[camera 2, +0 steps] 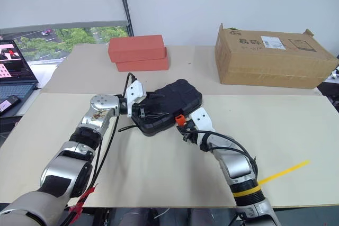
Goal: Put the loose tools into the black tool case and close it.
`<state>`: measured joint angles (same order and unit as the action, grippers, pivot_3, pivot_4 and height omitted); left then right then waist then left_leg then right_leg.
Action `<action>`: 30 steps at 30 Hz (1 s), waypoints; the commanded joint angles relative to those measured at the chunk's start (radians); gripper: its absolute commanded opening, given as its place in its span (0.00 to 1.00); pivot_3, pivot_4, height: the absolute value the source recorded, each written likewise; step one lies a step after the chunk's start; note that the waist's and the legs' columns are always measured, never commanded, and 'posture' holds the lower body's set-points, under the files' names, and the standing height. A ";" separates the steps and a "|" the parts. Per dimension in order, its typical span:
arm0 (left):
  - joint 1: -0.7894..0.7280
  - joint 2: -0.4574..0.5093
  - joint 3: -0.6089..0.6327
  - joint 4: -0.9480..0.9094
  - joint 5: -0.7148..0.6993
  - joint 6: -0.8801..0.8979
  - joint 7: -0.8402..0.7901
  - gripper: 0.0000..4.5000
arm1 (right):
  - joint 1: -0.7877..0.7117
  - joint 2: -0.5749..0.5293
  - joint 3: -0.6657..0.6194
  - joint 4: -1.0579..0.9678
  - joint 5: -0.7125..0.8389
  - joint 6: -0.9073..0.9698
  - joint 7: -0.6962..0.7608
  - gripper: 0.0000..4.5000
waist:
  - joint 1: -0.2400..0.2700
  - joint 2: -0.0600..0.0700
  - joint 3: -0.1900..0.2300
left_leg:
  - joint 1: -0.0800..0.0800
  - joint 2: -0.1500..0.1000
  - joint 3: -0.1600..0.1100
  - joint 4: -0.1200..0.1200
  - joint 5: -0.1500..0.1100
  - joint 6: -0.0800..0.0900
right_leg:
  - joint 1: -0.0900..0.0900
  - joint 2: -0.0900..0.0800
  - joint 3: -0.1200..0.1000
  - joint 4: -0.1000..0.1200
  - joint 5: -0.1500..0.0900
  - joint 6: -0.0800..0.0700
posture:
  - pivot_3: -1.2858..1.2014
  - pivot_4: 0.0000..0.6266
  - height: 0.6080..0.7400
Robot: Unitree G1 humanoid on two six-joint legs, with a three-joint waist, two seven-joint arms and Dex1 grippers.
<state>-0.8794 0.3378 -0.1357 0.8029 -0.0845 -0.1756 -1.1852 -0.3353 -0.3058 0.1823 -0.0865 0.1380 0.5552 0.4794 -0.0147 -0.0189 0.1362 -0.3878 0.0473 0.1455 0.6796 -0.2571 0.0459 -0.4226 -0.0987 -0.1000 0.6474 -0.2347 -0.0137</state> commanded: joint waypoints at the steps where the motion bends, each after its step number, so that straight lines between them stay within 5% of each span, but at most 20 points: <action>1: 0.052 -0.011 -0.037 0.032 0.036 0.012 -0.005 0.90 | -0.059 0.005 -0.034 -0.050 0.001 -0.021 -0.014 0.27 | 0.000 0.000 0.000 | 0.000 0.000 0.000 0.000 0.000 0.000 | 0.000 0.000 0.000 0.000 0.000 0.000 | 0.52 0.24 0.79; 19: 0.055 -0.018 -0.041 0.050 0.046 0.014 -0.007 0.90 | -0.043 0.029 -0.068 -0.062 0.020 -0.150 -0.002 0.27 | 0.001 0.000 0.000 | 0.000 0.000 0.000 0.000 0.000 0.000 | 0.000 0.000 0.000 0.000 -0.002 0.003 | 0.52 0.24 0.79; 30: 0.066 -0.017 -0.040 0.045 0.047 0.014 -0.002 0.90 | -0.100 0.015 -0.043 -0.033 0.006 -0.043 -0.002 0.27 | 0.001 0.000 0.000 | 0.000 0.000 0.000 0.000 0.000 0.000 | 0.000 0.000 0.000 0.000 -0.002 0.003 | 0.52 0.24 0.79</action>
<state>-0.8661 0.3223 -0.1338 0.7971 -0.0856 -0.1768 -1.1864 -0.3727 -0.2923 0.1712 -0.0572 0.1305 0.5114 0.4786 -0.0142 -0.0189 0.1362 -0.3878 0.0475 0.1452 0.6796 -0.2572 0.0461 -0.4227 -0.0988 -0.1000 0.6473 -0.2364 -0.0105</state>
